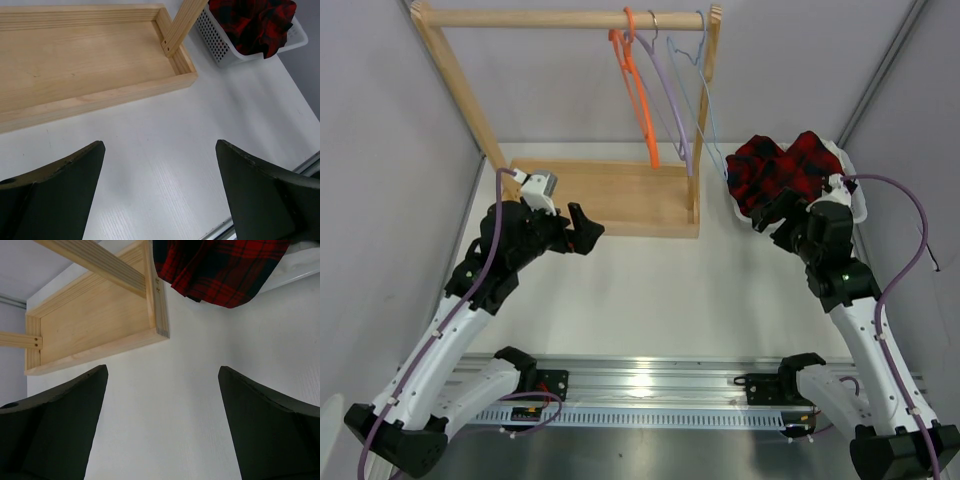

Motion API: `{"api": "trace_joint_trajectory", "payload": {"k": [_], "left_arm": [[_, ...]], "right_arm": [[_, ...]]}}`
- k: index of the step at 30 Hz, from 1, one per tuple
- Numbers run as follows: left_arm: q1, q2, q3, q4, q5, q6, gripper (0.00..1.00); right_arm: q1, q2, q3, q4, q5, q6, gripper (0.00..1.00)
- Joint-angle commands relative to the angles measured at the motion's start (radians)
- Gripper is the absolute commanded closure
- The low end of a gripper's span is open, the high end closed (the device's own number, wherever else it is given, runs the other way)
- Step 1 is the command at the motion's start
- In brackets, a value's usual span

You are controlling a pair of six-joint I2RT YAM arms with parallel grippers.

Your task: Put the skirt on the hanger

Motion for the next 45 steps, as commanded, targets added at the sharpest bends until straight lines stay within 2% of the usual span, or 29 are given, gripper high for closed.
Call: {"api": "trace_joint_trajectory", "payload": {"k": [1, 8, 11, 14, 16, 19, 25, 36, 45], "left_arm": [[-0.008, -0.018, 0.041, -0.007, 0.022, 0.004, 0.01], [-0.008, -0.028, 0.057, -0.027, 0.040, -0.005, 0.01], [-0.008, -0.024, 0.069, -0.051, 0.035, -0.011, 0.01], [-0.008, -0.029, 0.066, -0.057, 0.042, -0.019, 0.01], [-0.008, -0.034, 0.060, -0.057, 0.045, -0.022, 0.01], [-0.008, -0.029, 0.063, -0.057, 0.058, -0.023, 0.01], [-0.008, -0.017, 0.077, -0.067, 0.069, -0.026, 0.01], [-0.008, -0.005, 0.075, -0.060, 0.089, -0.032, 0.01], [-0.008, -0.003, 0.077, -0.068, 0.086, -0.032, 0.01]], "right_arm": [[-0.011, -0.007, 0.073, -0.002, -0.005, -0.031, 0.01], [-0.083, 0.129, 0.170, -0.042, -0.101, -0.034, 0.01], [-0.198, 0.220, 0.223, -0.031, -0.165, -0.027, 0.03], [-0.313, 0.355, 0.307, -0.025, -0.187, -0.002, 0.09], [-0.343, 0.454, 0.375, -0.019, -0.196, -0.004, 0.15], [-0.347, 0.548, 0.444, 0.012, -0.167, -0.013, 0.18], [-0.315, 0.680, 0.570, -0.062, -0.115, -0.002, 0.22], [-0.052, 0.703, 0.493, -0.072, 0.092, -0.066, 0.22], [-0.030, 0.774, 0.476, -0.103, 0.181, -0.083, 0.23]]}}
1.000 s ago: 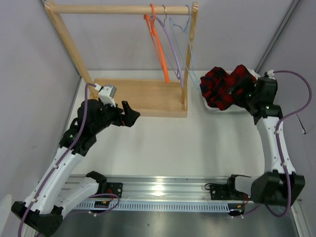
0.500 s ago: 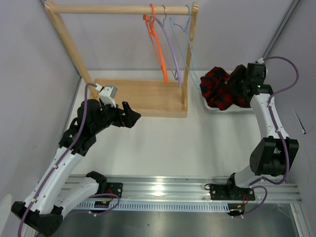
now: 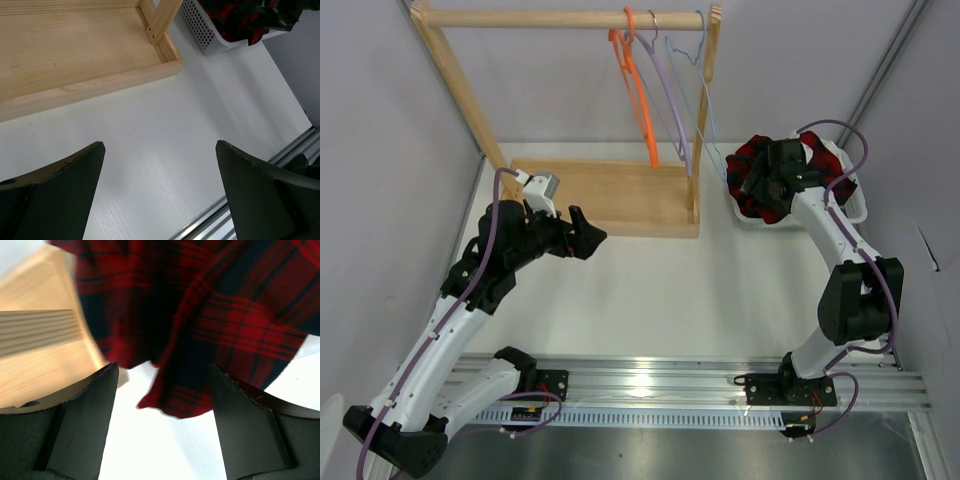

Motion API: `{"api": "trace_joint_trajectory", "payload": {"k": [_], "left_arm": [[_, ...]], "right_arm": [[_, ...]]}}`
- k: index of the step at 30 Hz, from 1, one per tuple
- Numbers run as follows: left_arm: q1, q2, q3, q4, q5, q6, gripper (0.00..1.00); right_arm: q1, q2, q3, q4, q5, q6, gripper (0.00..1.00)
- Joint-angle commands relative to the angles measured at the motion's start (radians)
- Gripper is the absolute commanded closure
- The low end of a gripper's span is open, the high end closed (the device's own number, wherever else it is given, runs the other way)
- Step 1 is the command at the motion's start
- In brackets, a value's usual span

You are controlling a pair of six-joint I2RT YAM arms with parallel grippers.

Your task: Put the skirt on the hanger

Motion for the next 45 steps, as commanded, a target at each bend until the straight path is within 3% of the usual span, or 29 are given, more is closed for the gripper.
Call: {"api": "trace_joint_trajectory", "payload": {"k": [1, 4, 7, 8, 10, 13, 24, 38, 45], "left_arm": [[-0.008, 0.002, 0.040, 0.005, 0.016, -0.013, 0.01], [-0.008, 0.001, 0.040, 0.005, 0.016, -0.015, 0.01], [-0.008, 0.002, 0.038, 0.002, 0.013, -0.013, 0.00], [-0.008, 0.002, 0.038, 0.002, 0.012, -0.013, 0.01], [-0.008, 0.005, 0.035, 0.002, 0.012, -0.013, 0.01], [-0.008, 0.007, 0.038, 0.005, 0.015, -0.013, 0.01], [-0.008, 0.022, 0.035, 0.023, 0.029, -0.018, 0.01], [-0.008, 0.030, 0.027, 0.042, 0.042, -0.015, 0.00], [-0.008, 0.022, 0.007, 0.060, 0.050, -0.021, 0.01]], "right_arm": [[0.001, 0.016, -0.004, -0.005, 0.071, -0.033, 0.24], [0.003, 0.043, 0.013, -0.025, 0.067, -0.043, 0.34], [0.003, 0.051, 0.020, -0.034, 0.079, -0.047, 0.52], [0.003, 0.046, 0.028, -0.039, 0.082, -0.047, 0.66], [0.001, 0.028, 0.042, -0.046, 0.091, -0.049, 0.85], [-0.007, -0.001, 0.100, -0.069, 0.107, -0.056, 1.00], [-0.028, -0.113, 0.420, -0.143, 0.102, -0.090, 1.00], [-0.001, -0.377, 0.477, 0.030, 0.019, -0.121, 1.00], [0.004, -0.423, 0.549, 0.082, -0.021, -0.144, 1.00]]}}
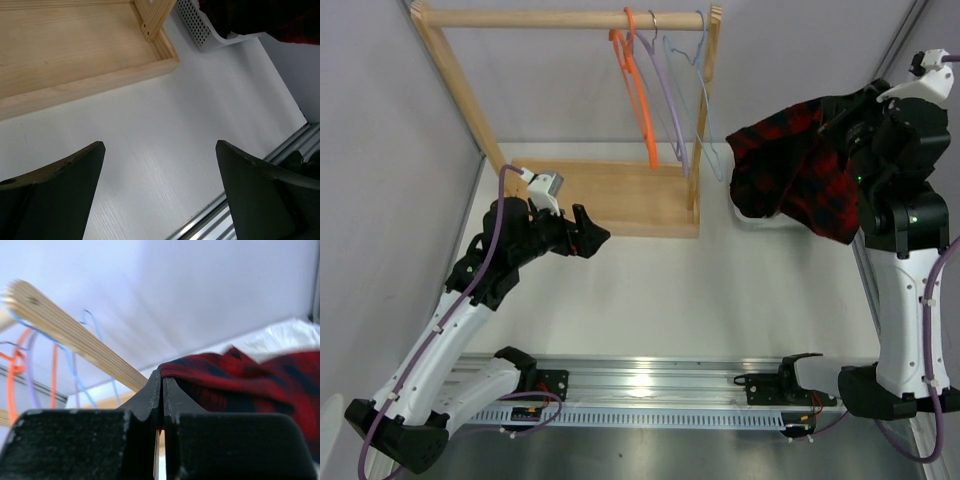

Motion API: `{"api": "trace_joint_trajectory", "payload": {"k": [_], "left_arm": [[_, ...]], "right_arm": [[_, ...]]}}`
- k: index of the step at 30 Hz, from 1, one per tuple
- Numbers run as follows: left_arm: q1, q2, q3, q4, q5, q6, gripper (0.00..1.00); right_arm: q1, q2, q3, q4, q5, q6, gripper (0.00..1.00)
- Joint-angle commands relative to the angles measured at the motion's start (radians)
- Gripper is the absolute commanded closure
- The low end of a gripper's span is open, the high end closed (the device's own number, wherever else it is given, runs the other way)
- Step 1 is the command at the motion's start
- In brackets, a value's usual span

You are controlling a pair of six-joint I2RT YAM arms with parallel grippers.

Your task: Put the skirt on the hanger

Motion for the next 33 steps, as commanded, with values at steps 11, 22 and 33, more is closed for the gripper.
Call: {"api": "trace_joint_trajectory", "payload": {"k": [11, 22, 33], "left_arm": [[-0.007, -0.024, 0.003, 0.046, 0.025, -0.012, 0.01], [-0.009, -0.061, -0.060, 0.084, 0.062, -0.028, 0.00], [-0.063, -0.069, -0.233, 0.273, 0.083, -0.077, 0.02]], "right_arm": [[0.010, -0.070, 0.133, 0.140, -0.117, 0.005, 1.00], [0.079, -0.109, -0.091, 0.153, -0.208, 0.093, 1.00], [0.163, -0.090, -0.565, 0.267, -0.199, 0.143, 1.00]]}}
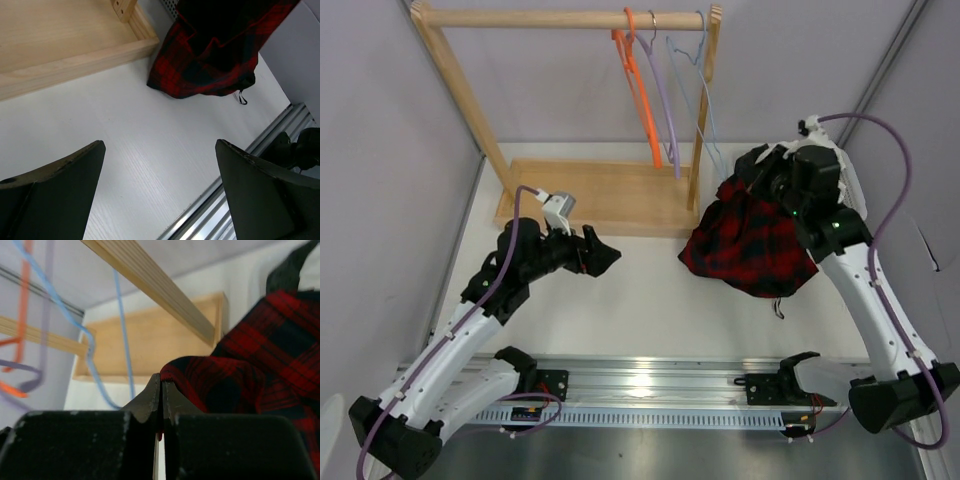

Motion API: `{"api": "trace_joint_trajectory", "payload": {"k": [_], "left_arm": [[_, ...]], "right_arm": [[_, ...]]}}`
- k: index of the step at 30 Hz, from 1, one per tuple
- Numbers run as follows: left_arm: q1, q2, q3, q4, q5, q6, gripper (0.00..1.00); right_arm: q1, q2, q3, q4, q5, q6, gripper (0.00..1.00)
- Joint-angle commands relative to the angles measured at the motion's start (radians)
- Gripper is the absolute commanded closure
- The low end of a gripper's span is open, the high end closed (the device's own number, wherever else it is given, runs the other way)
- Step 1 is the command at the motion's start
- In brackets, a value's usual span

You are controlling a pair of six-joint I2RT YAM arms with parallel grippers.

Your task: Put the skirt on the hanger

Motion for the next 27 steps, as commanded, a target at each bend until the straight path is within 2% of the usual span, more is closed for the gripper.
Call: {"api": "trace_joint_trajectory", "payload": {"k": [1, 3, 9, 11, 15, 19, 22, 23, 27], "left_arm": [[-0.041, 0.003, -0.051, 0.132, 0.005, -0.043, 0.02], [-0.063, 0.038, -0.073, 0.179, -0.036, -0.080, 0.03], [-0.334, 0.213, -0.059, 0.303, -0.289, -0.103, 0.03], [-0.362, 0.299, -0.065, 0.371, -0.355, -0.106, 0.02], [-0.402, 0.467, -0.042, 0.530, -0.384, -0.045, 0.01], [-0.414, 0.602, -0.012, 0.705, -0.338, 0.051, 0.01], [-0.413, 0.742, 0.075, 0.727, -0.332, 0.118, 0.01], [-0.413, 0.803, 0.091, 0.735, -0.288, 0.130, 0.01], [-0.408, 0.900, 0.177, 0.761, -0.265, 0.140, 0.01]], "right_arm": [[0.013, 0.030, -0.062, 0.113, -0.010, 0.022, 1.00], [0.013, 0.058, -0.079, 0.124, -0.010, 0.019, 1.00], [-0.015, 0.201, -0.094, 0.213, 0.019, 0.002, 1.00], [-0.030, 0.243, -0.084, 0.240, 0.003, 0.000, 1.00], [-0.076, 0.299, -0.024, 0.250, -0.036, 0.003, 1.00], [-0.092, 0.328, 0.044, 0.221, -0.052, -0.001, 1.00], [-0.109, 0.323, 0.068, 0.208, -0.067, 0.003, 1.00], [-0.113, 0.319, 0.078, 0.204, -0.069, 0.005, 1.00], [-0.152, 0.287, 0.114, 0.178, -0.093, 0.008, 1.00]]}}
